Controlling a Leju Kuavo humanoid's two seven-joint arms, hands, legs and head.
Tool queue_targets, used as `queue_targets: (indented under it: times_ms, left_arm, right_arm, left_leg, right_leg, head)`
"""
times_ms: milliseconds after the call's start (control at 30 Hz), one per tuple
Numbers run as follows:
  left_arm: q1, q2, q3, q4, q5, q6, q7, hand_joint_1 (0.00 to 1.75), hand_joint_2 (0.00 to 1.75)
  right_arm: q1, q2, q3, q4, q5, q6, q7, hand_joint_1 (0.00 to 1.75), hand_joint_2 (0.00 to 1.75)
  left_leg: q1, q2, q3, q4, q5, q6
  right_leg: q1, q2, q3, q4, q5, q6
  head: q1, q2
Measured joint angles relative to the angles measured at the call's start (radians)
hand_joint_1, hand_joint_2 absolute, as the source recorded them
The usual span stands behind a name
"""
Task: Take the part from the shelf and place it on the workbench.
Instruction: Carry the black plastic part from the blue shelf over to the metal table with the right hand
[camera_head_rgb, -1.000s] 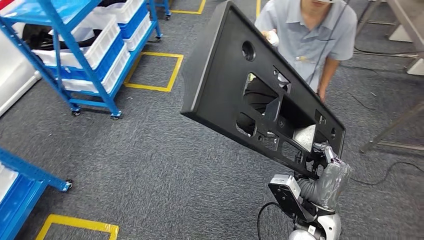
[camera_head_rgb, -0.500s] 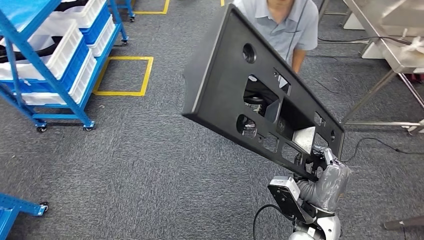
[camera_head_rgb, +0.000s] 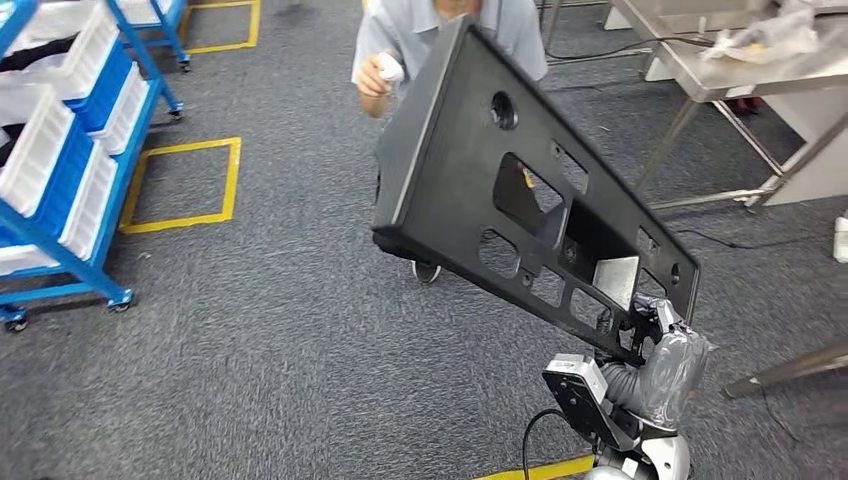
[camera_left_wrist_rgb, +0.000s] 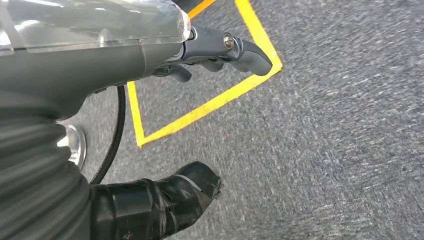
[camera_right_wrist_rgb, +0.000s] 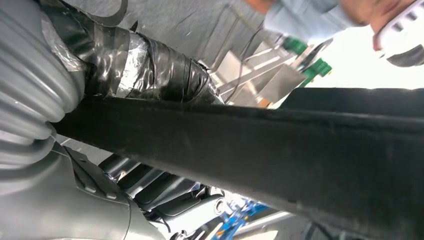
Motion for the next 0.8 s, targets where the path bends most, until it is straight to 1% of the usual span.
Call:
queue_targets:
  times_ms: [33, 67, 100, 133, 167, 200, 233, 267, 300, 333, 367, 400, 433, 467, 500, 533, 567, 600, 633, 667, 700, 733, 767, 800]
  left_arm:
    - [0.001, 0.000, 0.000, 0.000, 0.000, 0.000, 0.000, 0.00, 1.75]
    - [0.001, 0.000, 0.000, 0.000, 0.000, 0.000, -0.001, 0.00, 1.75]
    - [0.001, 0.000, 0.000, 0.000, 0.000, 0.000, -0.001, 0.00, 1.75]
    - [0.000, 0.000, 0.000, 0.000, 0.000, 0.000, -0.001, 0.00, 1.75]
    - [-0.002, 0.000, 0.000, 0.000, 0.000, 0.000, -0.001, 0.00, 1.75]
    - [-0.005, -0.001, 0.000, 0.000, -0.001, 0.000, -0.002, 0.00, 1.75]
    - [-0.006, -0.001, 0.000, 0.000, 0.000, 0.000, -0.002, 0.00, 1.75]
    - [-0.006, -0.002, 0.000, 0.000, 0.000, 0.000, -0.002, 0.00, 1.75]
    - [-0.005, -0.003, 0.000, 0.000, 0.000, 0.000, -0.002, 0.00, 1.75]
    - [-0.003, -0.003, 0.000, 0.000, 0.000, 0.000, -0.002, 0.00, 1.75]
    - [-0.001, -0.003, 0.000, 0.000, 0.000, 0.000, -0.002, 0.00, 1.75]
    - [0.000, -0.002, 0.000, 0.000, 0.000, 0.000, -0.002, 0.00, 1.75]
    - [0.001, -0.002, 0.000, 0.000, 0.000, 0.000, -0.002, 0.00, 1.75]
    - [0.000, -0.002, 0.000, 0.000, 0.000, 0.000, -0.001, 0.00, 1.75]
    - [0.000, -0.002, 0.000, 0.000, -0.001, -0.001, -0.001, 0.00, 1.75]
    - [0.000, -0.003, 0.000, 0.000, -0.001, -0.001, -0.001, 0.00, 1.75]
    - [0.000, -0.003, 0.000, 0.000, -0.002, -0.001, -0.001, 0.00, 1.75]
    - [0.000, -0.004, 0.000, 0.000, -0.002, -0.001, -0.002, 0.00, 1.75]
    - [0.000, -0.004, 0.000, 0.000, -0.002, -0.001, -0.002, 0.00, 1.75]
    - [-0.002, -0.004, 0.000, 0.000, -0.002, -0.001, -0.003, 0.00, 1.75]
    - [-0.003, -0.004, 0.000, 0.000, -0.002, -0.002, -0.004, 0.00, 1.75]
    - [-0.005, -0.004, 0.000, 0.000, -0.002, -0.001, -0.006, 0.00, 1.75]
    - [-0.006, -0.004, 0.000, 0.000, -0.002, -0.001, -0.007, 0.00, 1.75]
    - [-0.005, -0.004, 0.000, 0.000, -0.002, -0.001, -0.008, 0.00, 1.75]
  right_arm:
    - [0.001, 0.000, 0.000, 0.000, 0.000, 0.000, 0.000, 1.75, 1.75]
    - [0.001, 0.000, -0.001, 0.000, 0.000, 0.000, 0.001, 1.75, 1.75]
    - [0.001, 0.000, -0.001, -0.001, 0.000, 0.000, 0.001, 1.75, 1.75]
    - [0.002, 0.000, -0.001, -0.002, 0.000, 0.000, 0.001, 1.75, 1.75]
    - [0.003, 0.000, -0.001, -0.002, 0.000, 0.000, 0.001, 1.75, 1.75]
    - [0.005, 0.000, -0.002, -0.003, 0.000, 0.000, 0.001, 1.75, 1.75]
    - [0.007, 0.000, -0.002, -0.004, 0.000, 0.000, 0.001, 1.75, 1.75]
    - [0.008, 0.000, -0.002, -0.005, 0.000, 0.000, 0.001, 1.75, 1.75]
    - [0.008, 0.000, -0.003, -0.006, 0.000, 0.000, 0.001, 1.75, 1.75]
    - [0.008, 0.000, -0.003, -0.007, 0.000, 0.000, 0.001, 1.75, 1.75]
    - [0.007, 0.000, -0.004, -0.008, 0.000, 0.000, 0.001, 1.75, 1.75]
    - [0.009, 0.000, -0.004, -0.008, 0.000, 0.000, 0.001, 1.75, 1.75]
    - [0.010, 0.000, -0.005, -0.008, 0.000, 0.000, 0.002, 1.75, 1.75]
    - [0.011, 0.000, -0.006, -0.008, 0.000, 0.000, 0.002, 1.75, 1.75]
    - [0.012, 0.000, -0.007, -0.008, 0.001, 0.000, 0.002, 1.75, 1.75]
    - [0.012, 0.000, -0.008, -0.009, 0.001, 0.000, 0.002, 1.75, 1.75]
    - [0.011, 0.000, -0.008, -0.010, 0.002, 0.000, 0.002, 1.75, 1.75]
    - [0.011, 0.000, -0.008, -0.012, 0.003, 0.000, 0.002, 1.75, 1.75]
    - [0.011, 0.000, -0.008, -0.014, 0.004, 0.000, 0.002, 1.75, 1.75]
    - [0.012, 0.000, -0.008, -0.015, 0.005, 0.000, 0.002, 1.75, 1.75]
    - [0.013, 0.000, -0.009, -0.017, 0.006, 0.000, 0.002, 1.75, 1.75]
    - [0.015, 0.000, -0.010, -0.018, 0.007, 0.000, 0.003, 1.75, 1.75]
    - [0.016, 0.000, -0.011, -0.021, 0.008, 0.000, 0.003, 1.75, 1.75]
    - [0.017, 0.000, -0.011, -0.023, 0.010, 0.000, 0.003, 1.75, 1.75]
  left_leg:
    - [0.001, -0.018, 0.029, -0.070, 0.038, 0.003]
    - [0.001, -0.037, 0.055, -0.134, 0.065, 0.006]
    - [0.001, -0.055, 0.074, -0.177, 0.078, 0.009]
    - [0.000, -0.066, 0.082, -0.195, 0.077, 0.012]
    - [-0.002, -0.063, 0.084, -0.199, 0.076, 0.014]
    - [-0.001, -0.054, 0.086, -0.203, 0.078, 0.020]
    - [0.000, -0.043, 0.088, -0.209, 0.081, 0.026]
    - [0.002, -0.032, 0.091, -0.215, 0.085, 0.033]
    - [0.003, -0.020, 0.093, -0.221, 0.088, 0.039]
    - [0.002, -0.008, 0.094, -0.223, 0.088, 0.043]
    - [0.001, 0.003, 0.094, -0.223, 0.088, 0.046]
    - [0.001, 0.015, 0.093, -0.223, 0.086, 0.047]
    - [0.000, 0.027, 0.094, -0.223, 0.084, 0.047]
    - [0.000, 0.039, 0.096, -0.222, 0.082, 0.046]
    - [0.000, 0.050, 0.099, -0.222, 0.079, 0.044]
    - [0.000, 0.060, 0.105, -0.222, 0.075, 0.041]
    - [-0.002, 0.070, 0.109, -0.221, 0.071, 0.037]
    - [-0.004, 0.078, 0.113, -0.221, 0.067, 0.032]
    - [-0.006, 0.087, 0.116, -0.220, 0.064, 0.027]
    - [-0.008, 0.097, 0.118, -0.221, 0.062, 0.023]
    - [-0.009, 0.109, 0.122, -0.222, 0.059, 0.018]
    - [-0.008, 0.112, 0.124, -0.220, 0.054, 0.013]
    - [-0.006, 0.098, 0.122, -0.210, 0.043, 0.009]
    - [-0.004, 0.074, 0.109, -0.180, 0.023, 0.005]
  right_leg:
    - [-0.001, 0.013, 0.000, 0.004, -0.002, 0.002]
    - [-0.001, 0.024, -0.002, 0.009, -0.005, 0.006]
    - [-0.002, 0.034, -0.005, 0.014, -0.006, 0.011]
    - [-0.004, 0.042, -0.009, 0.016, -0.005, 0.016]
    - [-0.005, 0.051, -0.012, 0.015, -0.003, 0.022]
    - [-0.006, 0.057, -0.015, 0.013, -0.002, 0.027]
    - [-0.005, 0.049, -0.017, 0.016, -0.004, 0.032]
    - [-0.002, 0.029, -0.024, 0.030, -0.014, 0.037]
    - [0.000, 0.002, -0.040, 0.064, -0.036, 0.041]
    - [-0.001, -0.026, -0.064, 0.119, -0.066, 0.044]
    - [-0.003, -0.042, -0.096, 0.185, -0.097, 0.048]
    - [-0.006, -0.048, -0.126, 0.246, -0.120, 0.051]
    - [-0.009, -0.050, -0.144, 0.282, -0.127, 0.054]
    - [-0.012, -0.053, -0.143, 0.280, -0.113, 0.056]
    - [-0.014, -0.059, -0.121, 0.238, -0.084, 0.057]
    - [-0.014, -0.075, -0.085, 0.168, -0.047, 0.056]
    - [-0.009, -0.101, -0.048, 0.099, -0.022, 0.053]
    - [-0.004, -0.123, -0.021, 0.046, -0.007, 0.048]
    - [0.002, -0.139, -0.007, 0.017, -0.004, 0.043]
    - [0.008, -0.142, -0.006, 0.010, -0.010, 0.039]
    - [0.008, -0.130, -0.007, 0.006, -0.008, 0.033]
    - [0.006, -0.119, -0.006, 0.002, -0.007, 0.028]
    - [0.003, -0.107, -0.004, -0.002, -0.005, 0.022]
    - [-0.001, -0.096, -0.002, -0.006, -0.003, 0.015]
  head:
    - [0.000, 0.000]
    - [0.000, 0.000]
    - [0.000, 0.000]
    - [0.000, 0.000]
    - [0.000, 0.000]
    - [0.000, 0.000]
    - [0.000, 0.000]
    - [0.001, 0.000]
    - [0.002, 0.000]
    - [0.003, 0.000]
    - [0.004, 0.000]
    - [0.004, 0.000]
    - [0.004, 0.000]
    - [0.004, 0.000]
    - [0.004, 0.000]
    - [0.004, 0.000]
    - [0.004, 0.000]
    - [0.004, 0.000]
    - [0.004, 0.000]
    - [0.003, 0.000]
    - [0.003, 0.000]
    - [0.002, 0.000]
    - [0.002, 0.000]
    - [0.002, 0.000]
